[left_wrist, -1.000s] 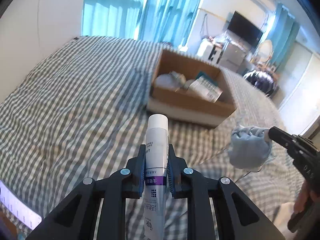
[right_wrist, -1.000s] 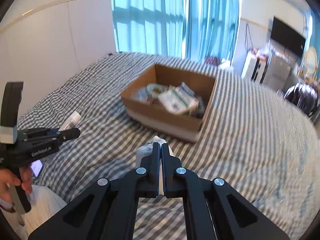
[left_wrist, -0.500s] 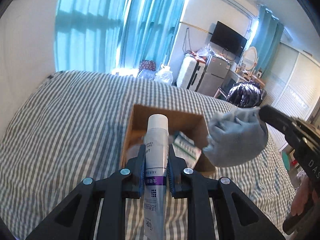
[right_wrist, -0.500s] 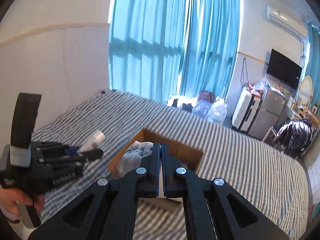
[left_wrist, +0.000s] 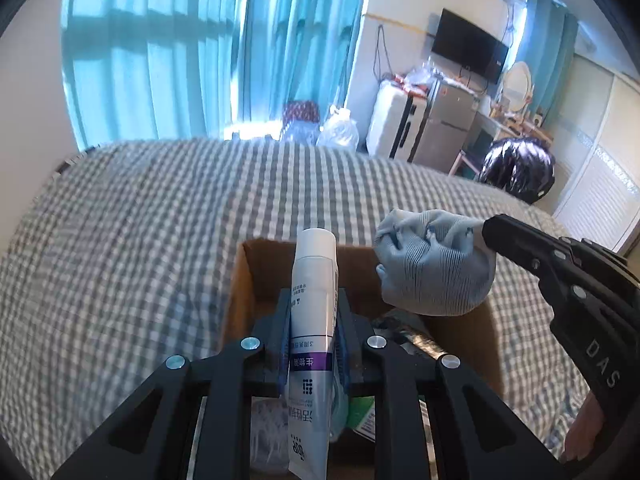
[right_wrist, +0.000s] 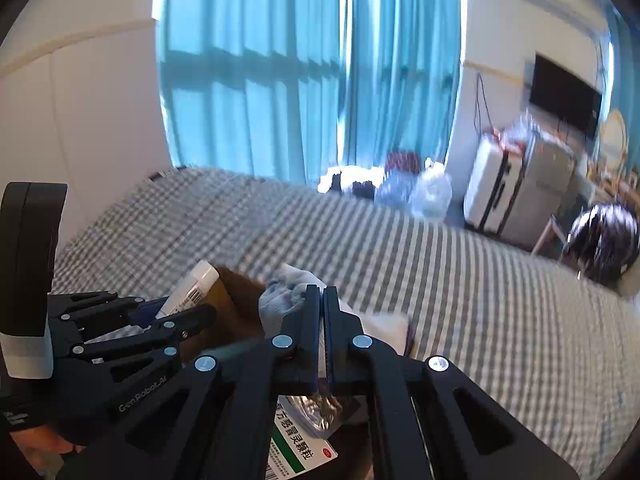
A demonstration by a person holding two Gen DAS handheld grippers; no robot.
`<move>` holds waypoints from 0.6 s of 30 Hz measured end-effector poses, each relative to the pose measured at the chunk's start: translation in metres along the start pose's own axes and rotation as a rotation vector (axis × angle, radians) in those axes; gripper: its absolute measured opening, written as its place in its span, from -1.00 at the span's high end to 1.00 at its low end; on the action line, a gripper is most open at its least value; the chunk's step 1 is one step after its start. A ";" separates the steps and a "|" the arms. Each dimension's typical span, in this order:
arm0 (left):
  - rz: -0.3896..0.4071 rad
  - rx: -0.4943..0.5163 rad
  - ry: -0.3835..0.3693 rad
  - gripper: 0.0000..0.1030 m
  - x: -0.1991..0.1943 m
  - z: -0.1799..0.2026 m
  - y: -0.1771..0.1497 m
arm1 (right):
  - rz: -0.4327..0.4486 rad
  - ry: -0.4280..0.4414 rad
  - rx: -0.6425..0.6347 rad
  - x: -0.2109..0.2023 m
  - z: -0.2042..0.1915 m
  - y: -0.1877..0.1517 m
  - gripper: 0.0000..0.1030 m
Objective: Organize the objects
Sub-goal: 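Carry tube and glove over the box and release them inside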
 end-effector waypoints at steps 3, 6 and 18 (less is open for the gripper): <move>-0.014 0.009 0.000 0.64 0.016 0.003 -0.005 | -0.001 0.035 0.018 0.010 0.005 -0.008 0.97; -0.006 0.025 0.018 0.64 0.018 0.009 -0.008 | -0.005 0.093 0.063 0.008 0.011 -0.015 0.96; 0.107 0.030 0.072 -0.27 -0.065 0.019 -0.003 | 0.067 0.017 0.103 -0.076 0.029 -0.018 -0.03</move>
Point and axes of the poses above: each gripper's, at about its wrist camera, not at the fingertips, and x roughly the way its jaws point, z to its right, y to its top, the point moved 7 cm from there along x, roughly the way its jaws point, and after that the axes turned 8 degrees about -z, right-handed, at the moved point
